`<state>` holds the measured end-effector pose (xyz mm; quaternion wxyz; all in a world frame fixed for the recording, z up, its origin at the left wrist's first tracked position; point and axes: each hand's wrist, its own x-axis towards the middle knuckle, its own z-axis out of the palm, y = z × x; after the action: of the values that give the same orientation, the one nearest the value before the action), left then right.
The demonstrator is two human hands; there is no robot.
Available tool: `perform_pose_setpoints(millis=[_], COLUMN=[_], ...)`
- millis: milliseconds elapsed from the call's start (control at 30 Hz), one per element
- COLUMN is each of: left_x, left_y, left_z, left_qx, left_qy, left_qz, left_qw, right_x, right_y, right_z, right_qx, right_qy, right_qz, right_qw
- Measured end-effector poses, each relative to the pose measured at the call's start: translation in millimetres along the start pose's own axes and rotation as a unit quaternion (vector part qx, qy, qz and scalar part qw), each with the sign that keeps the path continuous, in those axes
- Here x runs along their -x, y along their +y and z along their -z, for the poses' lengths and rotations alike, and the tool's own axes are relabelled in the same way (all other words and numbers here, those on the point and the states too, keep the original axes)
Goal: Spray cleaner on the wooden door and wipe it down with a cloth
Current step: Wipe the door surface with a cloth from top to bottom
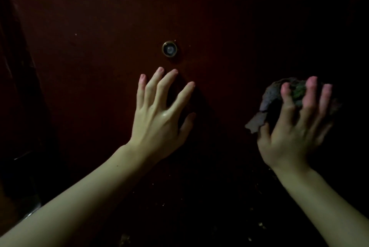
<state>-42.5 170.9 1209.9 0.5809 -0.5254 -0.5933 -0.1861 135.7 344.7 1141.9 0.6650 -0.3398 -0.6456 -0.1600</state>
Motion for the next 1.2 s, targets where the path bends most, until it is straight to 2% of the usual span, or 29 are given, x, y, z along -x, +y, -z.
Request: perform_pose_setpoints(millis=[67,267,367,433,500,567,633,700,833,967,1067,1200], left_x=[16.6,58.0,75.0,86.4,94.7,101.0,107.6,112.2,119.2,131.7,145.8,158.1], left_y=[-13.4,-56.7,-74.0,-84.8,-90.7,-96.1,-105.9,-114.6,-121.5,-124.3,-127.6,-132.8], left_z=[8.1,25.8,31.7,35.6,37.1,37.1,36.3,33.5,27.9,26.2,24.1,20.6], left_qx=[-0.001,-0.03,-0.027,-0.011,-0.005,0.0,0.012,0.013,0.014,0.01,0.018,0.07], left_qy=[-0.011,-0.036,-0.059,-0.083,-0.104,-0.112,-0.107,-0.101,-0.095,-0.088,-0.075,-0.047], left_qz=[0.01,0.098,0.128,0.139,0.119,0.089,0.064,0.037,0.016,0.011,0.02,0.042], left_qw=[1.0,0.994,0.99,0.987,0.987,0.99,0.992,0.994,0.995,0.996,0.997,0.996], right_x=[14.2,58.0,55.3,46.8,36.1,34.2,47.2,67.7,110.8,114.8,104.6,97.6], right_y=[-27.6,-121.0,-129.5,-117.1,-103.2,-105.5,-129.7,-163.6,-227.9,-223.4,-175.9,-144.9], right_z=[-3.1,-15.9,-19.3,-17.1,-13.9,-12.5,-15.5,-21.2,-34.5,-39.5,-35.2,-25.8], right_qx=[-0.003,-0.019,-0.018,-0.012,-0.004,0.001,0.004,0.0,-0.002,-0.006,0.01,0.018], right_qy=[-0.016,-0.075,-0.075,-0.07,-0.052,-0.028,-0.011,-0.015,-0.057,-0.054,-0.045,-0.058], right_qz=[0.023,0.204,0.242,0.199,0.086,-0.016,-0.066,-0.035,0.167,0.258,0.227,0.072], right_qw=[1.0,0.976,0.967,0.977,0.995,0.999,0.998,0.999,0.984,0.965,0.973,0.996])
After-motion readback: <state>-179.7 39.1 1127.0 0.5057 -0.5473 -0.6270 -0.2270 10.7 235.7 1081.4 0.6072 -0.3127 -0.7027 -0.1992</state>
